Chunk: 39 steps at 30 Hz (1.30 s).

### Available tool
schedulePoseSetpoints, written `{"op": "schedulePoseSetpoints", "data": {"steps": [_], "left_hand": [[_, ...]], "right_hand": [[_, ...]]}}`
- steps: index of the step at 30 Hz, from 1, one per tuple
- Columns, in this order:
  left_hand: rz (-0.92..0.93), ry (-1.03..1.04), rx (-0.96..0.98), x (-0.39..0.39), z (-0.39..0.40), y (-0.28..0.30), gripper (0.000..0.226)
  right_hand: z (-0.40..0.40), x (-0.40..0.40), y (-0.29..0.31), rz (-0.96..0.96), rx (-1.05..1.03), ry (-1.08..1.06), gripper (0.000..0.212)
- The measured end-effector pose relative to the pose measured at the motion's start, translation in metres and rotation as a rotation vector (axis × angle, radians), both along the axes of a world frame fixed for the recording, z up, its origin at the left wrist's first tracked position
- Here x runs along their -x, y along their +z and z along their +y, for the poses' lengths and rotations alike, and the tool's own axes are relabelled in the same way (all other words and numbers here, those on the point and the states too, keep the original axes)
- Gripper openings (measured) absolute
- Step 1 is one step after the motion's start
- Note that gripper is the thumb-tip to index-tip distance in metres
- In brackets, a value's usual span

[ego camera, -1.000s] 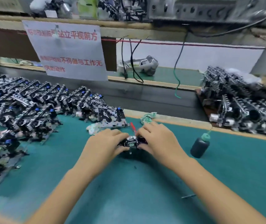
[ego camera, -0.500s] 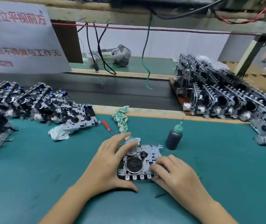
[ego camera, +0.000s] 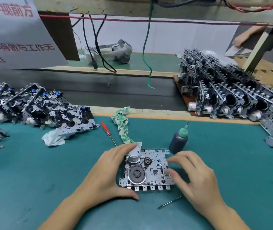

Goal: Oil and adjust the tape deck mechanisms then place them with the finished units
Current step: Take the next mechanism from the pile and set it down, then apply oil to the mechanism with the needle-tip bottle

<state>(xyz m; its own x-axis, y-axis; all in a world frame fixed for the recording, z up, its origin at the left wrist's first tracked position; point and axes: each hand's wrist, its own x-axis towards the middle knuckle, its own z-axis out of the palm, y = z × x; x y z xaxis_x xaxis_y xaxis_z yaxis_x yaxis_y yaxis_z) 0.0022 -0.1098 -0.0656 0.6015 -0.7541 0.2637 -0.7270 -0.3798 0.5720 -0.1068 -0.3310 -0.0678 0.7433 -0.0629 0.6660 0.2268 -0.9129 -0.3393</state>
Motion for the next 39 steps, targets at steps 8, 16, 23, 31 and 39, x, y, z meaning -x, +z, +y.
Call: {"op": "schedulePoseSetpoints", "data": {"steps": [8,16,23,31,39], "left_hand": [[-0.085,-0.026,-0.011,0.002,-0.003,0.000,0.108],[-0.109,-0.050,-0.039,0.007,-0.004,0.000,0.115],[-0.115,-0.049,-0.093,0.009,-0.004,0.001,0.117],[-0.038,-0.032,-0.171,0.017,-0.024,-0.002,0.116],[-0.041,-0.028,-0.173,0.014,-0.036,-0.003,0.128]], "right_hand": [[-0.007,-0.013,-0.010,-0.008,-0.433,-0.192,0.017],[-0.013,-0.021,-0.021,0.026,-0.571,-0.306,0.042],[-0.018,-0.025,-0.017,0.164,-0.631,-0.326,0.050],[-0.017,-0.042,-0.001,0.295,-0.783,-0.262,0.025],[0.008,-0.006,0.045,0.039,-0.958,0.017,0.017]]}}
